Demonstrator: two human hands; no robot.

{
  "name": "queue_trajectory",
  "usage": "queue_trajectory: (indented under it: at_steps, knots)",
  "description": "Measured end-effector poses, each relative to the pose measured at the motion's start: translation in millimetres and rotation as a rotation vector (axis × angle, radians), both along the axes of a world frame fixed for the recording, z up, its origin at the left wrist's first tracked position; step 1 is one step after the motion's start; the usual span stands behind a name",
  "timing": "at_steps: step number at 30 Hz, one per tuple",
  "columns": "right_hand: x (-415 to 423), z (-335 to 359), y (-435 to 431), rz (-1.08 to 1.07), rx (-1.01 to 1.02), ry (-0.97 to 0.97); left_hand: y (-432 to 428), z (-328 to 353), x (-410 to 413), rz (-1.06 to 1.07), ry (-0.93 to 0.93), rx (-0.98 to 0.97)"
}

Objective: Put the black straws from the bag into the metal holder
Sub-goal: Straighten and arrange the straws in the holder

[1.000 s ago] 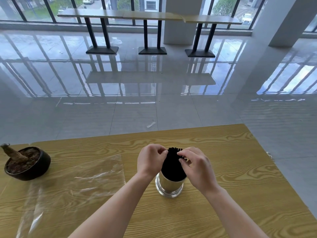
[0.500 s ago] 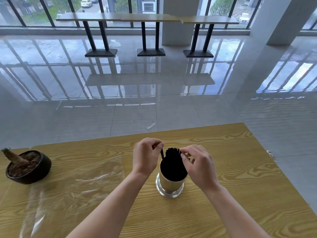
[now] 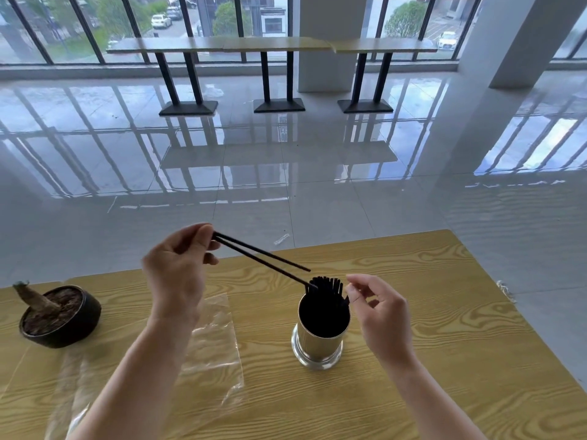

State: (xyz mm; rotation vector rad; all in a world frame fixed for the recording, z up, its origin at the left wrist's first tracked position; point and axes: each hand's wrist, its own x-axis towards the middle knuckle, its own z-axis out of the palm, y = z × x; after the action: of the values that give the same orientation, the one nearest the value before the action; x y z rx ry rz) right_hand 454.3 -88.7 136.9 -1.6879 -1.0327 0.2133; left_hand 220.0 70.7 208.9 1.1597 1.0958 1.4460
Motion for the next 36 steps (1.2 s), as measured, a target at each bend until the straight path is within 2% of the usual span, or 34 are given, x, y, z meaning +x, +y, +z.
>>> queue_trajectory:
  at_steps: [2,4,7,10,13,16,22,28,30,33,36]
  knots:
    - [-9.1,1.1,-2.8,0.048,0.003,0.179,-2.7,-3.8,-8.0,0.029,-0.171,-0.113]
    - [-20.9,5.5,-4.3,0.191,-0.022,0.518,-9.8,-9.8,-8.5,0.059,-0.295,-0.192]
    - [-41.8,16.8,-1.8,0.47,-0.109,1.019,-23.3,-19.3,-1.6,0.074,-0.343,-0.213]
    - [-53.7,31.5,7.5,0.552,0.022,1.183,-36.1,-27.4,4.8,0.026,-0.355,-0.219]
    - [-55.7,41.5,17.2,0.438,0.16,1.285,-45.6,-35.0,7.1,-0.019,-0.374,-0.262]
    - [-53.3,46.0,20.7,0.347,0.218,1.266,-52.0,-42.7,9.1,-0.049,-0.405,-0.34]
    - [-47.2,44.5,17.4,0.251,0.201,0.998,-60.3,-59.5,13.6,-0.079,-0.337,-0.434]
    - [-15.0,40.8,8.1,0.037,0.133,0.856,-48.1,-53.9,8.1,-0.045,-0.368,-0.359]
    - [-0.5,42.0,1.1,-0.056,0.203,0.824,-41.7,-45.6,3.3,-0.045,-0.354,-0.299]
    - [13.0,49.3,-2.8,-0.214,0.357,0.65,-34.7,-32.7,1.1,-0.008,-0.304,-0.192]
    - [10.3,54.8,-0.9,-0.205,0.402,0.621,-31.4,-23.6,6.9,0.06,-0.321,-0.183]
